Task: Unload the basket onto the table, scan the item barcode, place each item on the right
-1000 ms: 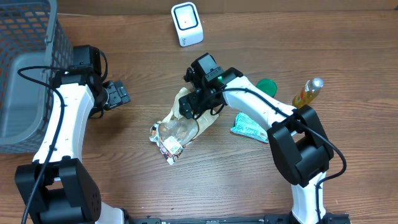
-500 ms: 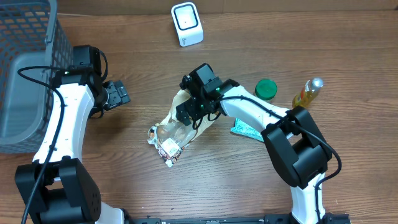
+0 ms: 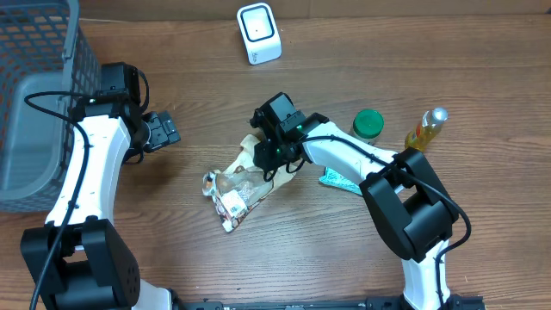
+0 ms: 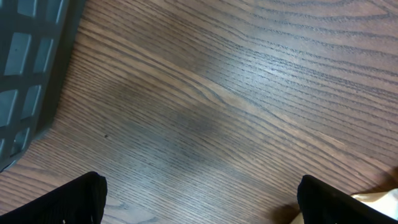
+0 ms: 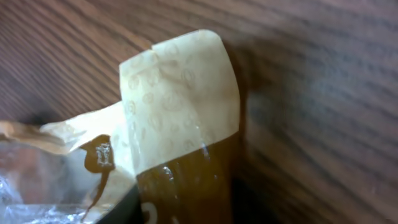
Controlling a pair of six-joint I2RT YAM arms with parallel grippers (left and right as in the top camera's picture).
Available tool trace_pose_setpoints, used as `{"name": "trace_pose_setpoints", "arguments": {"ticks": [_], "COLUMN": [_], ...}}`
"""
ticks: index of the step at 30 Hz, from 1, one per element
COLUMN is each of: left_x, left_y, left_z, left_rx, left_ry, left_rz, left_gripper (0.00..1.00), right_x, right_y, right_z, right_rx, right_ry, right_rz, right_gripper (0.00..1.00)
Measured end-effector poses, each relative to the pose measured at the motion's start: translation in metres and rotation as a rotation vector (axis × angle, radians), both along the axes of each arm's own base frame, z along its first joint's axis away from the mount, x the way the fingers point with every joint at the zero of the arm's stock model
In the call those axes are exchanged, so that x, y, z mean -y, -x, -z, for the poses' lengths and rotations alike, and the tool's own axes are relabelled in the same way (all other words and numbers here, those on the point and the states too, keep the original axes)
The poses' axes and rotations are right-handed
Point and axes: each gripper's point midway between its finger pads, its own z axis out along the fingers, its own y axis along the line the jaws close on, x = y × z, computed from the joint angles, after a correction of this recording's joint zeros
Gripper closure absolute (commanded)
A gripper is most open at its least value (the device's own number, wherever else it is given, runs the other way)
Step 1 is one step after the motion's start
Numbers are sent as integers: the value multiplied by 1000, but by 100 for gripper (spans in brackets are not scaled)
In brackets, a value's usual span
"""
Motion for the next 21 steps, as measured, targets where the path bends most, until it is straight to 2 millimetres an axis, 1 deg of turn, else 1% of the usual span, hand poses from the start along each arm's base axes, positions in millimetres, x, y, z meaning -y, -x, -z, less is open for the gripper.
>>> {"name": "trace_pose_setpoints", "arguments": {"ticks": [2,4,8,11,13,15,17,21], "left_x": [0,0,0,0,0,0,0,0], "left_y": [0,0,0,0,0,0,0,0], "left_z": [0,0,0,0,0,0,0,0], "left_rx": [0,0,0,0,0,0,0,0], "left_ry": [0,0,0,0,0,0,0,0], "left_rz": [0,0,0,0,0,0,0,0], "left_gripper": [0,1,0,0,0,0,1,0], "right_x": [3,8,21,31,34,34,34,35], "right_y": [0,-5,-19,-28,-32,-31,-29,-27], "right_z": [-3,-12,-39,-61,-71,-75,-75,-74], "right_rx": [-14,-12,7,37,54,56,41,11], "right_ry": [-3,-18,-61,-90,-102,-109,-110,-113], "right_rz": [24,53,120,157,170,174,182,221], "right_gripper": [78,78,80,84,86,91,95,96]}}
